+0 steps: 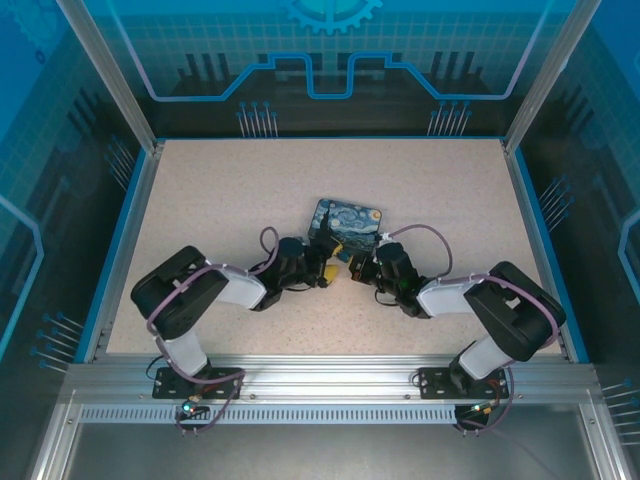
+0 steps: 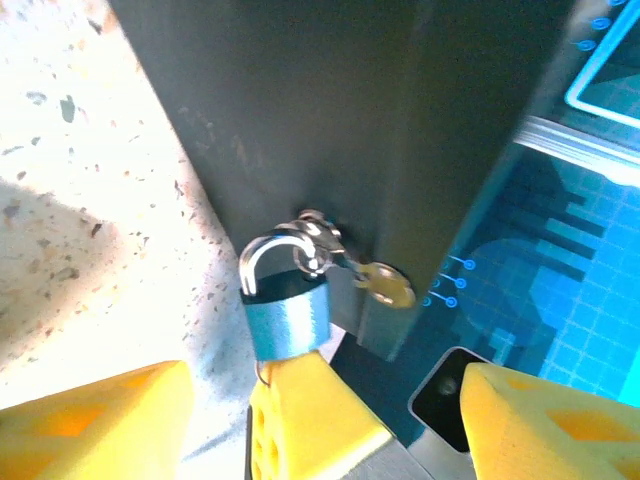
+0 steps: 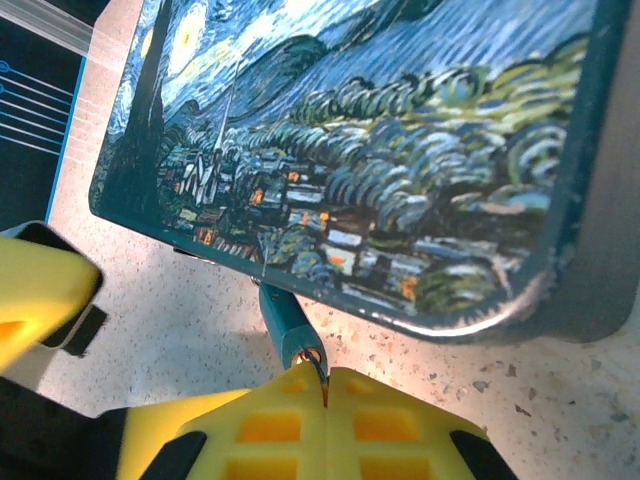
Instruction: Unlock a padlock with a key
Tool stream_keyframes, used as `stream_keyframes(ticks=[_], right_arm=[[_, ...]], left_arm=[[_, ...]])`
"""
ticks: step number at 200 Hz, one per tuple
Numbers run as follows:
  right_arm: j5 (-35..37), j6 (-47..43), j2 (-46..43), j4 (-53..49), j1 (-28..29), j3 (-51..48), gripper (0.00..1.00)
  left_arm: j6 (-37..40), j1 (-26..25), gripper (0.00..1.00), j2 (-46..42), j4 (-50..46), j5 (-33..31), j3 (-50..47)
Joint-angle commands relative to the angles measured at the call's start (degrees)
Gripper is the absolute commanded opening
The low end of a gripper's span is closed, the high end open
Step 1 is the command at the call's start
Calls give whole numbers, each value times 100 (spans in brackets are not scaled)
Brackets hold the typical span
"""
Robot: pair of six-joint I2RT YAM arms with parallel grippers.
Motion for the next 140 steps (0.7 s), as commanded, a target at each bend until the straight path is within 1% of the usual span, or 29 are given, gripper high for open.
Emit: stream_keyframes(ticks=[1,19,30,54,71,84,110,140], right_arm=[[183,386,-194,-514,94,-164,0],[327,814,-390,-624,171,-264,0],[458,1172,-523,-769,253,-334,0],[787,1703,-782,-919,502,-458,0],[1072,1954,-900,-1014,654,-562,0],[1199,2061,-981,-1046,671,-660,0],[1350,2117,-1218,-1200,689,-763,0],[1416,2100,-1430,-1406,681,-798,0]], left_arm=[[324,127,72,-453,58,-60,-284],[552,157,70,-693,24,-172,-480],[700,152,66,-759,172,-208,-593],[934,112,57,-754,518,-187,-705],[971,26,54,-674,694,-195,-713],[921,-72,53,-527,855,-202,-714],[745,-274,49,-9,1543,-247,-766],[603,-545,49,587,2155,-386,-726]])
